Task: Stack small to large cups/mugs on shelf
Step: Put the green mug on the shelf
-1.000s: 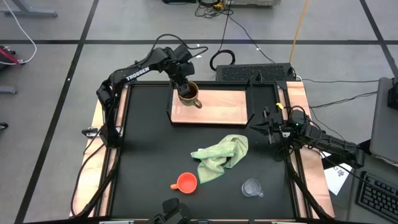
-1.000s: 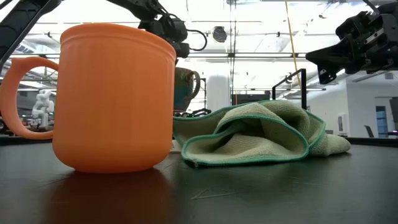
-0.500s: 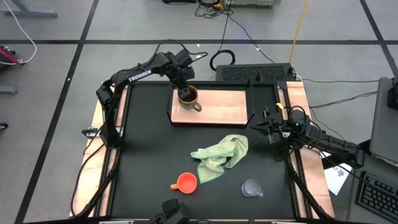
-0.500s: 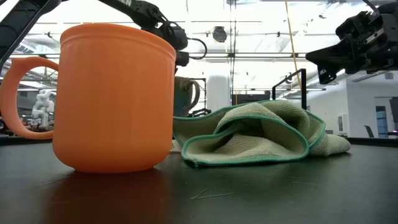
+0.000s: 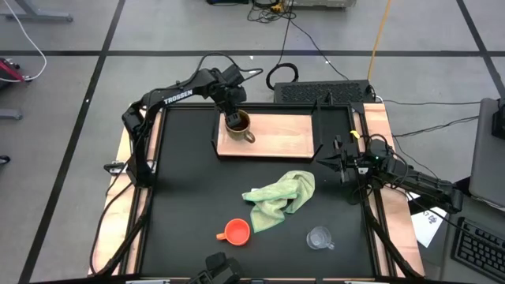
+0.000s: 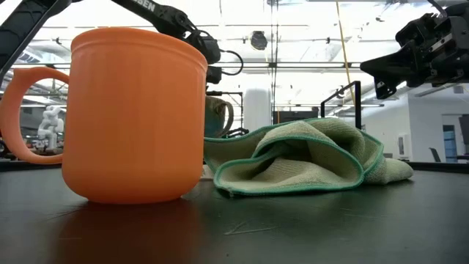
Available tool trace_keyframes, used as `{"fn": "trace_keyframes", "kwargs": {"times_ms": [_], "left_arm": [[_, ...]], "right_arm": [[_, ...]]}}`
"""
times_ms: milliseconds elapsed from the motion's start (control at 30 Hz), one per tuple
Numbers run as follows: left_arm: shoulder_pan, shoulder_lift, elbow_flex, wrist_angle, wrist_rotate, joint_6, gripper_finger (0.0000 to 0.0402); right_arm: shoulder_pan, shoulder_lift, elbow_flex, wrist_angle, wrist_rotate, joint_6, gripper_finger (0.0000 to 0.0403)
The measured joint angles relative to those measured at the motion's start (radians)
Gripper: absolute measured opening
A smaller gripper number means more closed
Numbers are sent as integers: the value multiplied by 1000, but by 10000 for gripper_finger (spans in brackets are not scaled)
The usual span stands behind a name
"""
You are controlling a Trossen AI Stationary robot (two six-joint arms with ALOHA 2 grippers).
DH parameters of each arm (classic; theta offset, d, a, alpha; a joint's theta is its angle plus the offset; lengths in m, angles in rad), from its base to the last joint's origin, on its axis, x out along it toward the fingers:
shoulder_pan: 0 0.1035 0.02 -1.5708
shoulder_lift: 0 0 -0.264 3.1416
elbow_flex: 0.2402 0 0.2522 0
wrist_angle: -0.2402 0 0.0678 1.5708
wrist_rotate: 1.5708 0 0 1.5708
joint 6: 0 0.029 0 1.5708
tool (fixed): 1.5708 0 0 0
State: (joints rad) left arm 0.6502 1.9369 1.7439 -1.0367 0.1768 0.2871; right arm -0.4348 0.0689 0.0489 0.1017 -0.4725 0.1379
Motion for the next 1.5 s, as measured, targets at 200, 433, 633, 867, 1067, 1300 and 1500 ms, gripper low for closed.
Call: {"fn": "trace_keyframes", "kwargs": {"times_ms": [200, 433, 633, 867, 1067, 1300, 1500], "left_arm": [[0, 0, 0, 0, 0, -19, 35], [-10, -5, -22, 25, 3, -37, 35], [-25, -11, -66, 74, 7, -48, 35], [-50, -14, -69, 77, -49, -58, 35], [-81, -12, -71, 76, -103, -61, 35], [-83, -10, -71, 76, -108, -65, 35], [-84, -10, -72, 74, -119, -66, 35]], "right_arm": [[0, 0, 0, 0, 0, 0, 0], [0, 0, 0, 0, 0, 0, 0], [0, 0, 0, 1, 0, 0, 0], [0, 0, 0, 1, 0, 0, 0], [0, 0, 0, 6, 0, 0, 0], [0, 0, 0, 32, 0, 14, 0], [0, 0, 0, 45, 0, 33, 0]]}}
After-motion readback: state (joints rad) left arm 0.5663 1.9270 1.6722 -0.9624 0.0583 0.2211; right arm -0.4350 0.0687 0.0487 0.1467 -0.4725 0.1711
